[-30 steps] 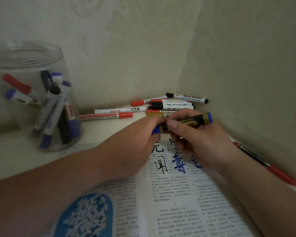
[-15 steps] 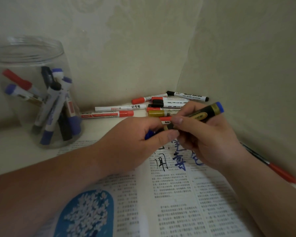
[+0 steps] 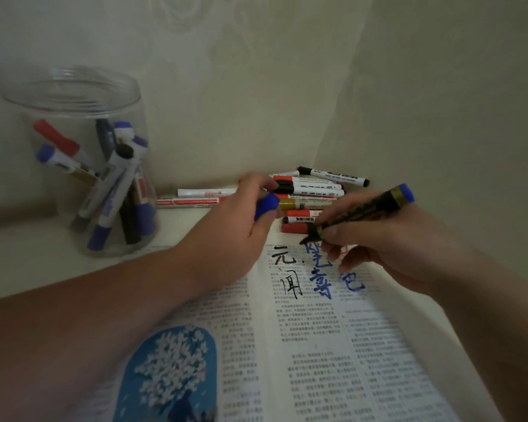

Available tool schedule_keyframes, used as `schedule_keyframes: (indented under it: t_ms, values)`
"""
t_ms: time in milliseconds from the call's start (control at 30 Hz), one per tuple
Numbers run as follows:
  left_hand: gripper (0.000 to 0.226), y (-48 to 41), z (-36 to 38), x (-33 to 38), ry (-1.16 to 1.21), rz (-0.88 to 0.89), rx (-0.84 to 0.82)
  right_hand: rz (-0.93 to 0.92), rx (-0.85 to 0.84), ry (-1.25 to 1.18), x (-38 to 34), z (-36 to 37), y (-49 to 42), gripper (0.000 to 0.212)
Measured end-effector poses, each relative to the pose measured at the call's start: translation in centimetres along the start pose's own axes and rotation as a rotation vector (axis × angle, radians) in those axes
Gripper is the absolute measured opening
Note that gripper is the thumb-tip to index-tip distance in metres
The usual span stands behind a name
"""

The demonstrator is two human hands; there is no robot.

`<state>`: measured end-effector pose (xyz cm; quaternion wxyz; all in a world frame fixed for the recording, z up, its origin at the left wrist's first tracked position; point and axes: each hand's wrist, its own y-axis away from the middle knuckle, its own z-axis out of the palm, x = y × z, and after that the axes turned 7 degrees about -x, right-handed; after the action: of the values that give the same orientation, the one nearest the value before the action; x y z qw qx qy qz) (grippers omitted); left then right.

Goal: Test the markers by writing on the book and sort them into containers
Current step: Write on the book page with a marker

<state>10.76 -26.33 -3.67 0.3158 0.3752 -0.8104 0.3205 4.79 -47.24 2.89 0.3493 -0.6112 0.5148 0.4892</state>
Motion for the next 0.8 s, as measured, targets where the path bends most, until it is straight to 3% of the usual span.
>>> schedule_keyframes:
  t_ms: [100,200,433,800]
  values:
    - [0.031,0.0,0.0,0.2,-0.053,0.000,-0.034,0.027,-0.079,0.019,0.8,1.5,1.2,0.006]
    - [0.027,0.1,0.1,0.3,-0.093,0.032,-0.047,0.051,-0.055,-0.028,2.8,2.9,2.1,0.001]
    - [0.020,-0.1,0.1,0.2,-0.151,0.133,-0.082,0.047,-0.058,0.053,3.4,3.1,2.4,0.017]
    - [0.019,0.1,0.3,0.2,-0.158,0.163,-0.148,0.076,-0.026,0.142,3.5,3.6,2.6,0.010]
